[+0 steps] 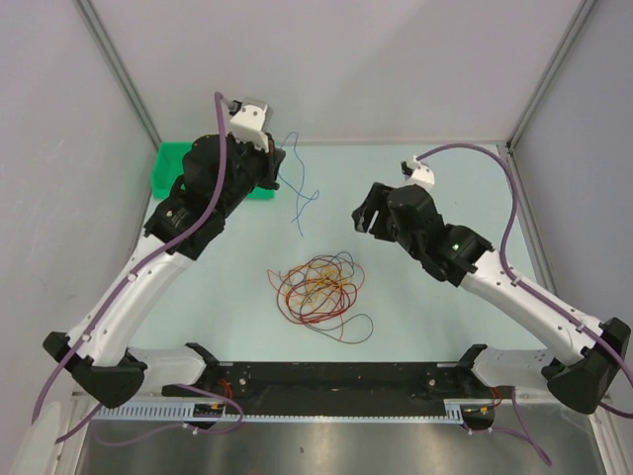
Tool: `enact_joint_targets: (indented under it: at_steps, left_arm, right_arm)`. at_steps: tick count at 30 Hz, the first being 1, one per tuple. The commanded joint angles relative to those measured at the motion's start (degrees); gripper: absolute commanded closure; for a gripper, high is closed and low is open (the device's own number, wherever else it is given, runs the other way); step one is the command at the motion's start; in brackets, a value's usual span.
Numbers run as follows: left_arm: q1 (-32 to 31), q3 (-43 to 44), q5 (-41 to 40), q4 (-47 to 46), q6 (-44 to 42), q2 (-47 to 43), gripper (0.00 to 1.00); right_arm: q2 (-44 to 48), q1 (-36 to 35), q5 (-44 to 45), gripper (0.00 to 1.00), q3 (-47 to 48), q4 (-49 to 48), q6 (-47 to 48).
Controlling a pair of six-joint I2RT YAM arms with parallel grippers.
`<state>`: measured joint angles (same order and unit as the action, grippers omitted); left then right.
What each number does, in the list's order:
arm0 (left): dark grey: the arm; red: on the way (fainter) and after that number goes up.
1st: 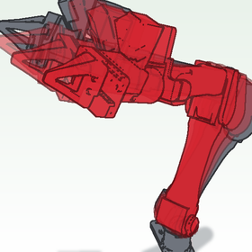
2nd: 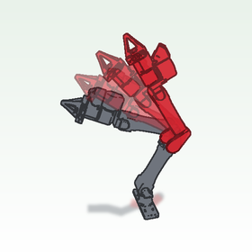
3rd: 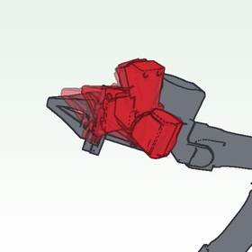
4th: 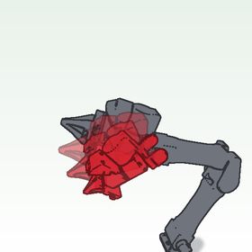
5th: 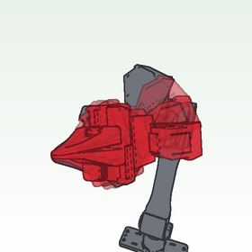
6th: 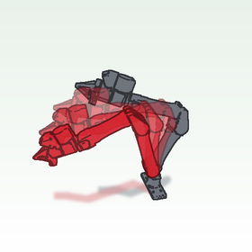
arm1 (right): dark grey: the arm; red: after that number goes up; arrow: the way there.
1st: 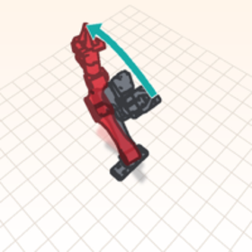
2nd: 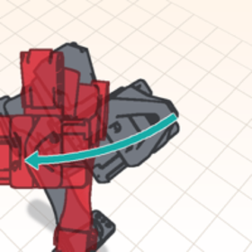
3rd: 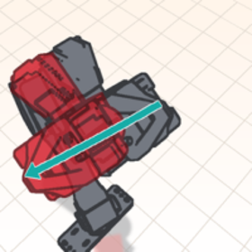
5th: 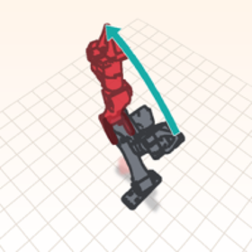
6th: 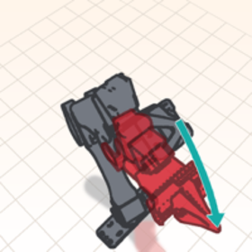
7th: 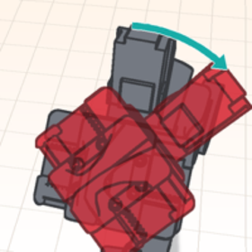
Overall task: Untangle the cables
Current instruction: Untie the cable, then place the cable in the bin.
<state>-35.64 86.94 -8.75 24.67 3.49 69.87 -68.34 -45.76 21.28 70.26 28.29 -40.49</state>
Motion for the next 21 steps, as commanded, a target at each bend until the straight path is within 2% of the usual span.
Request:
enact_joint_targets:
  at_steps: [1,3,5,9,14,17,21]
  left_arm:
    - [3.20,3.06,-3.30,-1.72,-2.60,1.32,1.00]
    - [5.66,3.41,-1.98,-2.43,-2.61,1.67,1.00]
    - [9.16,3.94,3.63,-2.78,-2.08,1.94,1.00]
    - [14.01,5.26,7.86,-3.75,-0.50,3.17,1.00]
    - [18.67,8.78,7.69,-2.07,-0.67,7.04,1.00]
    - [21.22,6.76,10.33,-7.24,-1.03,7.12,0.99]
    - [23.86,7.81,13.22,-8.84,-1.20,9.84,1.00]
  right_arm:
    - [0.31,1.81,2.98,0.30,-8.62,-0.60,-0.47]
    - [0.31,2.69,1.14,0.30,-11.80,-4.11,0.15]
    - [-0.21,4.27,-0.52,0.30,-15.75,-7.27,0.85]
    - [-1.97,6.47,-2.55,0.35,-20.42,-11.67,1.82]
    - [-5.14,7.44,-4.57,0.41,-25.51,-18.53,3.93]
    - [-7.60,7.52,-5.72,0.43,-27.36,-22.04,4.45]
    - [-8.92,7.70,-6.69,0.43,-31.04,-26.79,4.89]
